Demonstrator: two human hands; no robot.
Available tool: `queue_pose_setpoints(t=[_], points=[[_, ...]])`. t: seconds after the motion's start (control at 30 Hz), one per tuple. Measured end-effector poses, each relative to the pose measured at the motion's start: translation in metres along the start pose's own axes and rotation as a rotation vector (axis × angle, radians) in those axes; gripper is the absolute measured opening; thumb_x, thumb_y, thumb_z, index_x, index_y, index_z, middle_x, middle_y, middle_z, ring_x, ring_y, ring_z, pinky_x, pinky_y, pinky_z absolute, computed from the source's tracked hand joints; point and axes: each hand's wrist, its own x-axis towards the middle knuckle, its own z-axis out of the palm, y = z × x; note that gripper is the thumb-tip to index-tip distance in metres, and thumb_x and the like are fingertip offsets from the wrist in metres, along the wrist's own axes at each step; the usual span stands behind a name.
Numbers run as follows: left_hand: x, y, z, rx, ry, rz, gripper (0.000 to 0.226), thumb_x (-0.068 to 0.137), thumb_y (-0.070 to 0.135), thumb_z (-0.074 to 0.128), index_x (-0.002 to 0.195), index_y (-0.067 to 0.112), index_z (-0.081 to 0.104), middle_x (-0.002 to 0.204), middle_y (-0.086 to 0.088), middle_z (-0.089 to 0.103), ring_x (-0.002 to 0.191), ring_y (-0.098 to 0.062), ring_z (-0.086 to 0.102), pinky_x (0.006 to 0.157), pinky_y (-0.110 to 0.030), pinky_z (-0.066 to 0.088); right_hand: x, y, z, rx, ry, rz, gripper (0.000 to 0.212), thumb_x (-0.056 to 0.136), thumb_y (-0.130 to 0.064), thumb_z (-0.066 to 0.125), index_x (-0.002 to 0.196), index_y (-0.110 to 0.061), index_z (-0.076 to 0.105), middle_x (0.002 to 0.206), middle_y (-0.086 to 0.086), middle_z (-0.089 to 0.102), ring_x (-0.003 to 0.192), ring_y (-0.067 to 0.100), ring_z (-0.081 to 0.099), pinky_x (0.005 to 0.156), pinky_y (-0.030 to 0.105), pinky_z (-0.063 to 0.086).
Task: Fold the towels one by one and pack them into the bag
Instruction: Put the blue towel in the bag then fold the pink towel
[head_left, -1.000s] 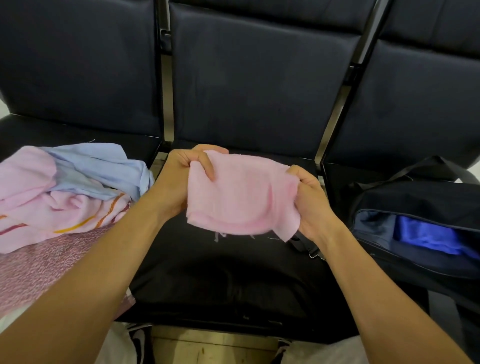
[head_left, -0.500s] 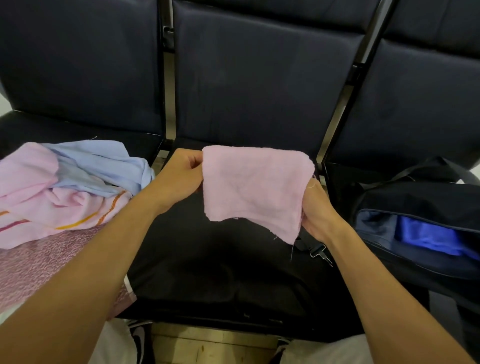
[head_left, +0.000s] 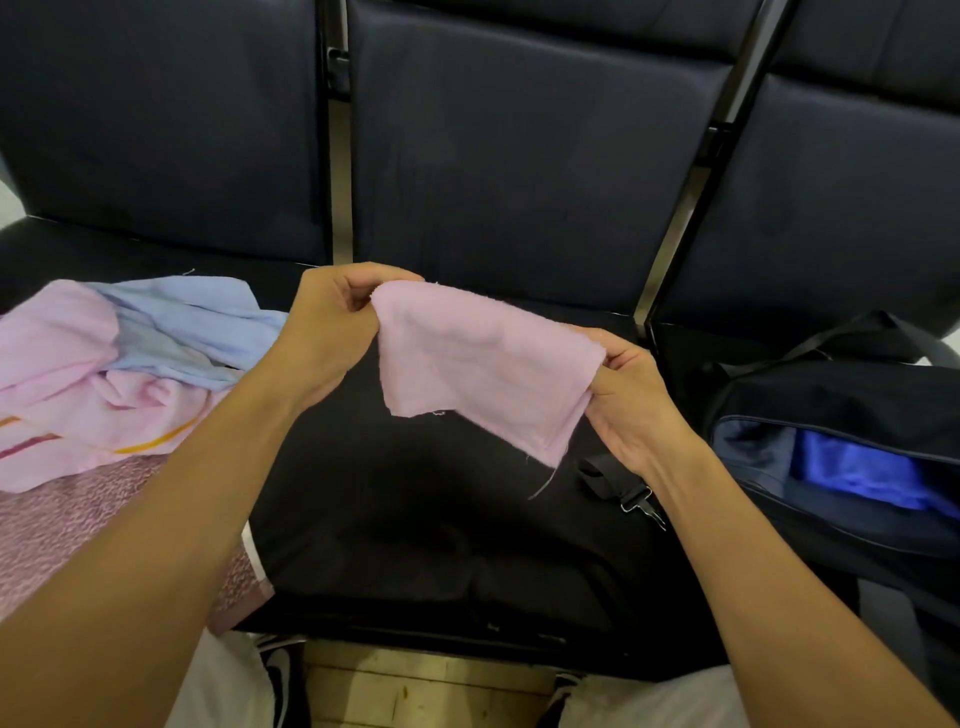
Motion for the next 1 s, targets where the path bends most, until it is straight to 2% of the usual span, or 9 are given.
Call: queue_pose_setpoints(t=[0.13, 0.23, 0.3, 0.37, 0.43, 0.67, 0.8, 0.9, 1.0], points=[[0.000, 0.003, -0.001, -0.356, -0.034, -0.199, 0.031, 0.095, -0.006, 0.048, 0.102, 0.013, 0.072, 0.110, -0.002, 0.072, 0.106, -0.013, 0.067, 0.092, -0.028, 0.054, 0.000, 0.000, 0.001, 0.036, 0.011, -0.038, 0.035, 0.088, 0.011, 0.062, 0.090, -0.019, 0.079, 0.104, 0.003, 0.076, 0.103, 0.021, 0.071, 0.074, 0.028, 0.059], [0.002, 0.007, 0.000, -0.537, 0.008, -0.275, 0.034, 0.096, -0.007, 0.040, 0.097, 0.007, 0.071, 0.111, -0.008, 0.072, 0.107, -0.017, 0.068, 0.096, -0.031, 0.053, 0.000, 0.000, 0.000, 0.014, 0.031, -0.047, 0.028, 0.087, 0.009, 0.064, 0.096, -0.014, 0.077, 0.104, 0.004, 0.076, 0.101, 0.022, 0.071, 0.074, 0.029, 0.059], [0.002, 0.009, 0.000, -0.563, 0.018, -0.275, 0.029, 0.096, -0.004, 0.044, 0.099, 0.007, 0.071, 0.111, -0.009, 0.072, 0.107, -0.018, 0.067, 0.095, -0.030, 0.053, 0.000, 0.000, 0.001, 0.023, 0.029, -0.046, 0.026, 0.087, 0.008, 0.065, 0.099, -0.011, 0.075, 0.105, 0.006, 0.075, 0.101, 0.022, 0.071, 0.076, 0.031, 0.059], [0.003, 0.007, -0.001, -0.476, 0.006, -0.248, 0.023, 0.094, -0.001, 0.054, 0.105, 0.011, 0.071, 0.112, -0.004, 0.072, 0.108, -0.015, 0.067, 0.093, -0.029, 0.054, -0.001, -0.001, 0.001, 0.039, 0.020, -0.044, 0.025, 0.087, 0.008, 0.065, 0.099, -0.012, 0.075, 0.105, 0.008, 0.075, 0.102, 0.024, 0.071, 0.080, 0.032, 0.060], [0.002, 0.004, -0.001, -0.378, -0.015, -0.209, 0.026, 0.089, 0.000, 0.062, 0.111, 0.013, 0.069, 0.114, -0.001, 0.071, 0.108, -0.013, 0.066, 0.092, -0.029, 0.053, -0.002, -0.002, 0.001, 0.051, 0.002, -0.046, 0.026, 0.086, 0.009, 0.064, 0.096, -0.013, 0.075, 0.101, 0.006, 0.076, 0.101, 0.022, 0.071, 0.079, 0.030, 0.060], [0.003, 0.000, -0.004, -0.244, -0.001, -0.118, 0.035, 0.085, -0.006, 0.065, 0.117, 0.008, 0.065, 0.112, 0.002, 0.070, 0.106, -0.007, 0.066, 0.092, -0.024, 0.054, -0.005, -0.001, 0.001, 0.031, -0.074, -0.077, 0.035, 0.091, 0.011, 0.058, 0.085, -0.017, 0.078, 0.097, 0.004, 0.076, 0.100, 0.020, 0.070, 0.078, 0.024, 0.056], [0.003, 0.000, -0.004, -0.145, -0.031, -0.069, 0.038, 0.081, -0.008, 0.068, 0.114, 0.011, 0.064, 0.113, 0.003, 0.069, 0.107, -0.006, 0.065, 0.094, -0.021, 0.052, -0.005, -0.001, 0.002, 0.045, -0.111, -0.063, 0.040, 0.089, 0.012, 0.058, 0.081, -0.020, 0.080, 0.095, 0.004, 0.077, 0.096, 0.017, 0.072, 0.077, 0.024, 0.057], [0.003, -0.002, -0.004, 0.033, -0.084, -0.009, 0.045, 0.078, -0.001, 0.074, 0.118, 0.016, 0.062, 0.113, 0.006, 0.067, 0.107, -0.004, 0.063, 0.092, -0.016, 0.050, -0.005, -0.001, 0.001, 0.028, -0.124, -0.043, 0.032, 0.088, 0.009, 0.061, 0.086, -0.018, 0.078, 0.096, 0.003, 0.077, 0.094, 0.017, 0.072, 0.077, 0.025, 0.057], [0.003, -0.007, 0.001, 0.262, -0.068, 0.057, 0.043, 0.082, 0.006, 0.074, 0.121, 0.019, 0.064, 0.114, 0.005, 0.064, 0.107, -0.008, 0.059, 0.096, -0.023, 0.047, -0.006, -0.002, 0.000, -0.012, -0.135, -0.009, 0.024, 0.090, 0.004, 0.060, 0.095, -0.015, 0.074, 0.093, -0.001, 0.076, 0.091, 0.012, 0.072, 0.074, 0.023, 0.056]])
